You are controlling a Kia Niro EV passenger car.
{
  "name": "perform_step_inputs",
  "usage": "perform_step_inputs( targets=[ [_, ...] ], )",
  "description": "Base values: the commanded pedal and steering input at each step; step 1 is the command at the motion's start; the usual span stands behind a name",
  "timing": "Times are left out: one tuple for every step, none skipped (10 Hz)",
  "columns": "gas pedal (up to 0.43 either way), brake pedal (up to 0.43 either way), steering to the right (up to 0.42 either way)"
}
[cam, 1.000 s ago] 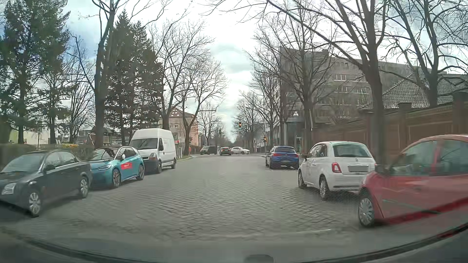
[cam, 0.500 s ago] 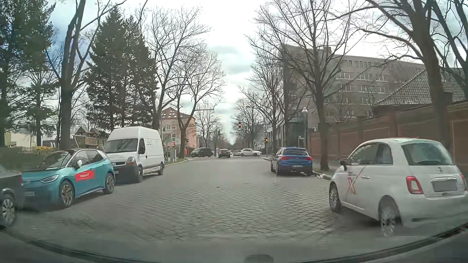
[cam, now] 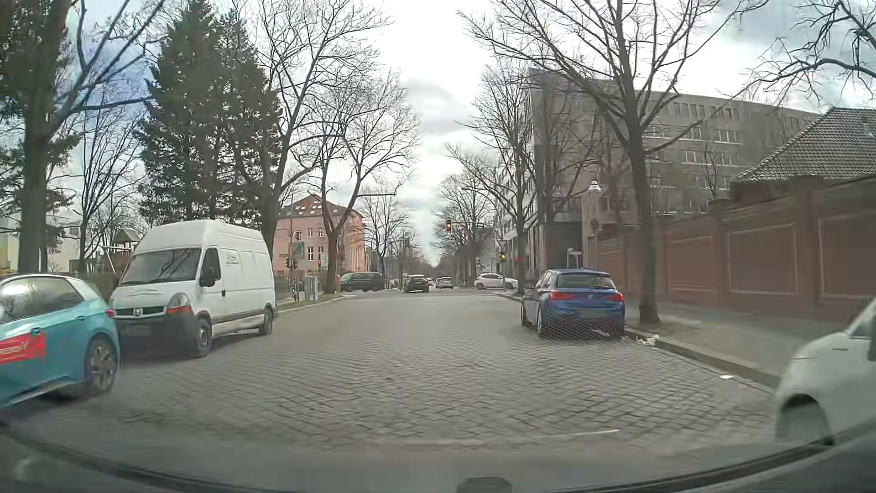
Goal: Follow the waypoints while adhering to traffic rules and regulations
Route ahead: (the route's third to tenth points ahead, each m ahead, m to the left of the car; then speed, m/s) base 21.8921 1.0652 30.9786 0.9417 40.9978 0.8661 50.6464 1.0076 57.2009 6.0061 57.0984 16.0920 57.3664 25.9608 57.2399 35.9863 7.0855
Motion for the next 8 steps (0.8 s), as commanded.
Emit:
perform_step_inputs(
  targets=[
    [0.0,0.0,0.004],
    [0.0,0.0,0.0],
    [0.0,0.0,0.0],
    [0.0,0.0,0.006],
    [0.0,0.0,0.006],
    [0.0,0.0,0.006],
    [0.0,0.0,0.006],
    [0.0,0.0,0.006]
  ],
)
